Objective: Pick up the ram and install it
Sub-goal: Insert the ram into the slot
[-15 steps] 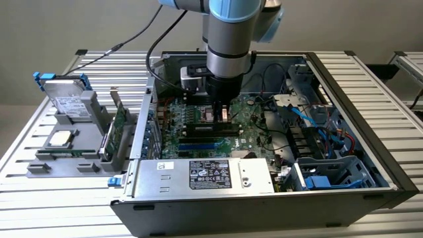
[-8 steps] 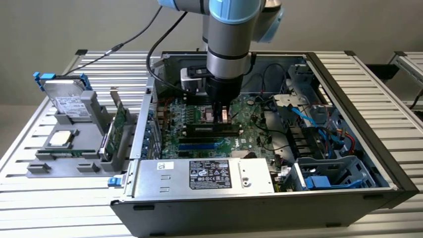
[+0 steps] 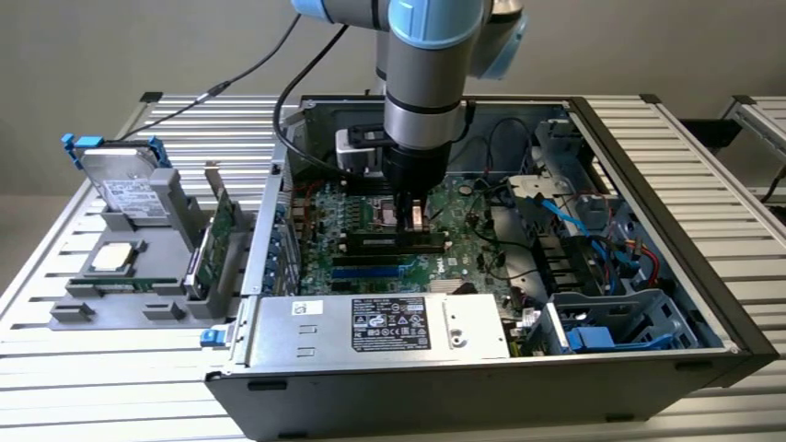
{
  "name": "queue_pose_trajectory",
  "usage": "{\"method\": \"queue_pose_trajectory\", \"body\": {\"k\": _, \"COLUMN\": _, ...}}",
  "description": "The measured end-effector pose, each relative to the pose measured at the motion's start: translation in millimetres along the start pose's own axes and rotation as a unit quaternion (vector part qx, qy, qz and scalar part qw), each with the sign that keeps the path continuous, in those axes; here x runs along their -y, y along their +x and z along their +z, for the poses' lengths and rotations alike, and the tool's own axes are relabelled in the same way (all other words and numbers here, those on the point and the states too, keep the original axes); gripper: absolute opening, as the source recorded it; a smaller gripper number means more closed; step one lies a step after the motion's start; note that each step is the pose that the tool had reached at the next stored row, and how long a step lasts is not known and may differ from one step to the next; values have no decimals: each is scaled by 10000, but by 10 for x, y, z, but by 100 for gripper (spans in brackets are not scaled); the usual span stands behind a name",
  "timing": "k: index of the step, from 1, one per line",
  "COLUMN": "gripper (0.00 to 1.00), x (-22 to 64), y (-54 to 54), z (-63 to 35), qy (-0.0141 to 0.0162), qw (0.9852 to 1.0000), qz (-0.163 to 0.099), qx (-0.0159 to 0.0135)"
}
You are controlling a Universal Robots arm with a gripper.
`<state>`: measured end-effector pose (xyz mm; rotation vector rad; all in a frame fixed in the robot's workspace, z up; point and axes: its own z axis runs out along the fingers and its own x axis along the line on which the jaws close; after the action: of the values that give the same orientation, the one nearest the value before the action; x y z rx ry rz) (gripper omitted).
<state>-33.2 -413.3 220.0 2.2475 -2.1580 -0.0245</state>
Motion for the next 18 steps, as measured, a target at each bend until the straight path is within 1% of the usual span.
{"method": "queue_pose_trajectory", "body": {"k": 18, "gripper": 15, "x": 1, "y": -7, "z": 12, "qy": -2, "qw": 10000, "qz": 24, "qx": 2}}
